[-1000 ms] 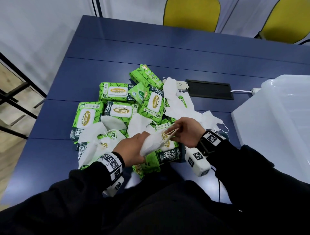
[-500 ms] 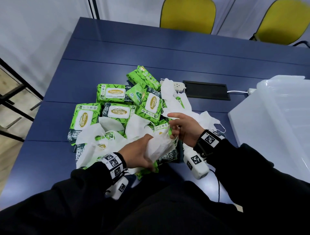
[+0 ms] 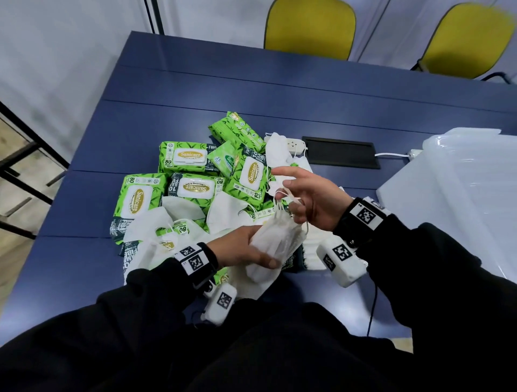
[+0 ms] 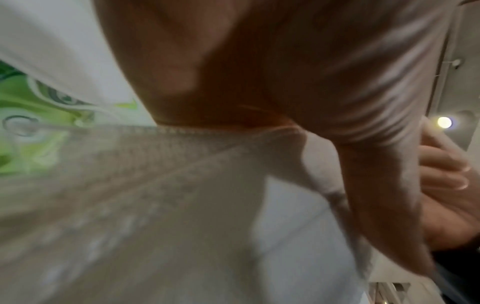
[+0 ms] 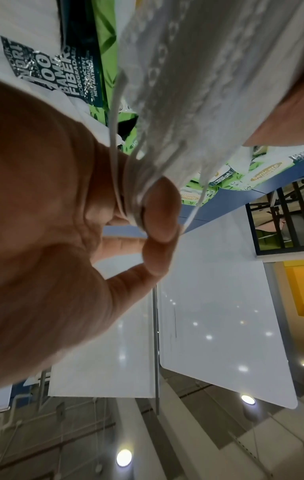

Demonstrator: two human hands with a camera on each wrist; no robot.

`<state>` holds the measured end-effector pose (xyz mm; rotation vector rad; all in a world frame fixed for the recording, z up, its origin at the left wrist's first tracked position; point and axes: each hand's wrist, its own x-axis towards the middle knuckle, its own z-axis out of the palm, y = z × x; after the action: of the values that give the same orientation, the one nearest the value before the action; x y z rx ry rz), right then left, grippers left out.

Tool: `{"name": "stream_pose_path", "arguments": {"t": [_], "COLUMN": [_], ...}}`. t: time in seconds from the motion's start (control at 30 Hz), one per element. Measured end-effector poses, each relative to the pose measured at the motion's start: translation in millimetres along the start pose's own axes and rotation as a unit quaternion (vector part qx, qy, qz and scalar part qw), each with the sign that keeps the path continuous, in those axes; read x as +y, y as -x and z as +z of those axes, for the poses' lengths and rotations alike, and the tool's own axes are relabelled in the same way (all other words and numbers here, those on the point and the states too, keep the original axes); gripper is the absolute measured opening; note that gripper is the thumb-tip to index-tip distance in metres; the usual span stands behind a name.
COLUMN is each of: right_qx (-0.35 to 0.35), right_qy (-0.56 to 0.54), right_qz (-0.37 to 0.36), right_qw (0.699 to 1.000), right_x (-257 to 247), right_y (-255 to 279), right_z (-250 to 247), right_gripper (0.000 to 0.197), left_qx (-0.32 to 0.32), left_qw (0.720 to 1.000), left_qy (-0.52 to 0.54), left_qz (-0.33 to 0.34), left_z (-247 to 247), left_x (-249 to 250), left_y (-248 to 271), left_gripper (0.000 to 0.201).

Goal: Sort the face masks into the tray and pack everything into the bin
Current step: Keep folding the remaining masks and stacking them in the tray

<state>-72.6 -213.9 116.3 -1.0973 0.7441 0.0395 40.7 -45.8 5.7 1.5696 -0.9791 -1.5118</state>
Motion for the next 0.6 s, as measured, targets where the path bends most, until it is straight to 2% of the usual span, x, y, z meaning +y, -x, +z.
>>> {"name": "stream_pose_path", "arguments": {"t": [0.07,0.17,0.23,0.3,0.4,0.5,0.6], "right_qx": [-0.002,-0.003,-0.013,-0.030,-0.061,-0.062,-0.010], "right_qy": [-0.008,-0.051,-0.107,-0.153,-0.149,-0.054,0.058], "right_qz": [-0.002,-0.022,-0.034,-0.041,-0.037,-0.041,-0.072], "right_qw": [1.000,0.998,0.994,0.987,0.986,0.996,0.996], "right_x": [-3,-4,-4,-5,-11,-18,-22], "right_y": [2,4,6,9,15,20,24], "right_z": [1,4,9,14,24,31,31], "right_gripper": [0.032,0.037,0.042,0.047,0.047,0.040,0.024], "left_qx": [0.003,0.095,0.143,0.175,0.231,0.263,0.255], "left_qw": [0.999,0.994,0.984,0.973,0.959,0.947,0.941], "left_qy": [0.039,-0.001,-0.022,-0.037,-0.066,-0.060,-0.055], "left_qz": [0.026,0.058,0.104,0.147,0.148,0.176,0.214], "left_z": [4,10,14,19,24,23,21], "left_x": [2,5,8,14,23,26,32], "left_y": [-2,-6,-6,-7,-10,-12,-10], "left_gripper": [0.066,0.089,0.102,0.095,0.082,0.064,0.061]}}
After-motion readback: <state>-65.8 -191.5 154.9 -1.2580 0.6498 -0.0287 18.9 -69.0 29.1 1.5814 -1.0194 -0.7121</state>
